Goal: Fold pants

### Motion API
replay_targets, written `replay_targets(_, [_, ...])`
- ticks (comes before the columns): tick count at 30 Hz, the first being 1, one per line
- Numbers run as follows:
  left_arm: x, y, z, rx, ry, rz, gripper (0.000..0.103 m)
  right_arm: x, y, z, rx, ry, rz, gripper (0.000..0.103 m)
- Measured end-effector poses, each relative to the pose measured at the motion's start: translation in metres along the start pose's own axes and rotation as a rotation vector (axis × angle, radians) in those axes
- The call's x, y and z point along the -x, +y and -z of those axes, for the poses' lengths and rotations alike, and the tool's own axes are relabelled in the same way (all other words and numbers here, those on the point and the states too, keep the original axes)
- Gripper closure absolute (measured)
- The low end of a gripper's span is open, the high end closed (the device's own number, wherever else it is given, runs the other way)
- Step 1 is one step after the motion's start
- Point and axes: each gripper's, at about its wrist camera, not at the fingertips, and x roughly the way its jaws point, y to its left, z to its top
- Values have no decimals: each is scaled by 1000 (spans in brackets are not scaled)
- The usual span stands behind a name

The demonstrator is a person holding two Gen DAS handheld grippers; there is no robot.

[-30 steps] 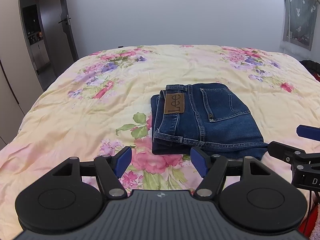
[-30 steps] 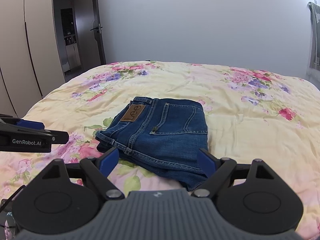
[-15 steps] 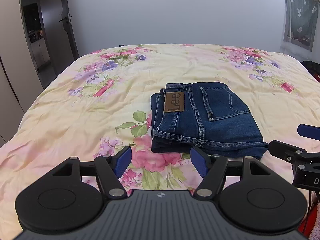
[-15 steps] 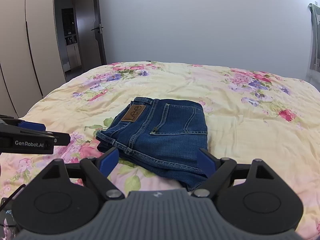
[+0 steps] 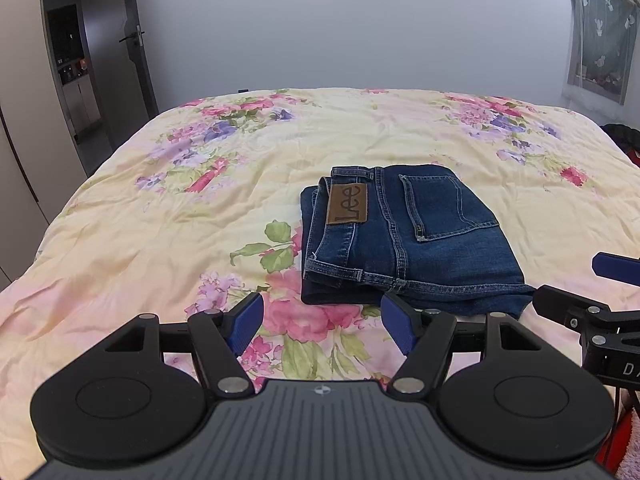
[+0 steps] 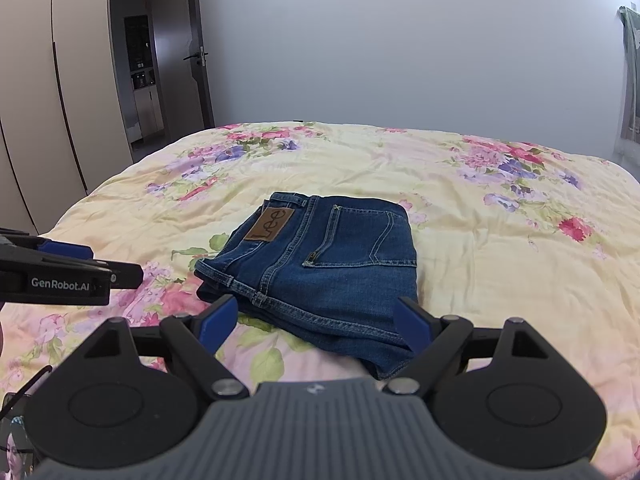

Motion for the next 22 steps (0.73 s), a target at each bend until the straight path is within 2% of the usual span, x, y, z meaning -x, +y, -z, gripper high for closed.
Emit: replay_targets(22, [3, -1, 4, 22, -2, 0, 24, 0, 4, 4, 4, 10, -10, 22])
